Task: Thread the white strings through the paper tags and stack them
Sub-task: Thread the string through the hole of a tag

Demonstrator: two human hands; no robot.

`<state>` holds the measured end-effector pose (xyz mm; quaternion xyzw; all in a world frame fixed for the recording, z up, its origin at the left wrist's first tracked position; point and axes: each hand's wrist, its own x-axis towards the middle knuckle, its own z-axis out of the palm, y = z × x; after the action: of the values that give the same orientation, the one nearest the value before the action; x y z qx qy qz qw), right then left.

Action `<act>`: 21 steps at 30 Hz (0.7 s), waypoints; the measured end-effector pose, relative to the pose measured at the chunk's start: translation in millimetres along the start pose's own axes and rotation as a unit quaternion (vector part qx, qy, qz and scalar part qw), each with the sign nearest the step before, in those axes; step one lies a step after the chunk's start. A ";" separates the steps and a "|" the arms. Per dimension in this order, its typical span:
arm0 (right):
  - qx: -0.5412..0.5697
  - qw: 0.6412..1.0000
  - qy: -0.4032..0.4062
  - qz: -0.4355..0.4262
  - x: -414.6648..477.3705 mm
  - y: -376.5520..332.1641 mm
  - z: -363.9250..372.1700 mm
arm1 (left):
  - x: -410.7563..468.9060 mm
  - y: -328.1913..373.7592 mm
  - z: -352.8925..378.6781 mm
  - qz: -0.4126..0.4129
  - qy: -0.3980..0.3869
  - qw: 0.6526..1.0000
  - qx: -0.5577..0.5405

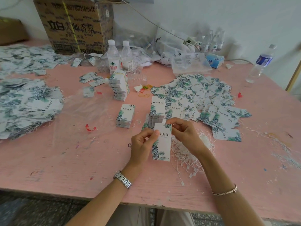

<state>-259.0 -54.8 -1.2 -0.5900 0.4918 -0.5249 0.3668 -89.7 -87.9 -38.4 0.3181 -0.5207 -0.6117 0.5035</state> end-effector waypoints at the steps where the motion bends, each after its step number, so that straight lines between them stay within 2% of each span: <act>1: -0.004 1.000 0.001 -0.002 -0.2 0.6 -0.1 | -0.4 0.5 0.3 -0.001 -0.002 1.000 0.002; 11: -0.014 1.000 0.017 0.004 -1.0 4.1 0.0 | -1.2 -0.4 1.6 0.002 -0.014 1.000 0.008; 15: -0.012 0.999 0.027 0.037 -0.8 11.0 -1.3 | 0.6 -4.0 1.2 -0.015 -0.012 1.000 0.025; 18: -0.008 0.999 0.015 0.045 -2.1 13.2 -1.5 | 1.3 -6.8 0.7 -0.033 -0.005 0.999 0.034; 21: -0.006 0.999 -0.004 0.032 -3.9 11.7 -2.1 | 0.3 -8.6 1.6 -0.016 0.002 0.998 0.066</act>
<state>-263.2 -53.7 -12.9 -0.5780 0.5119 -0.5078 0.3820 -93.7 -88.2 -46.2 0.3604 -0.5540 -0.5835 0.4720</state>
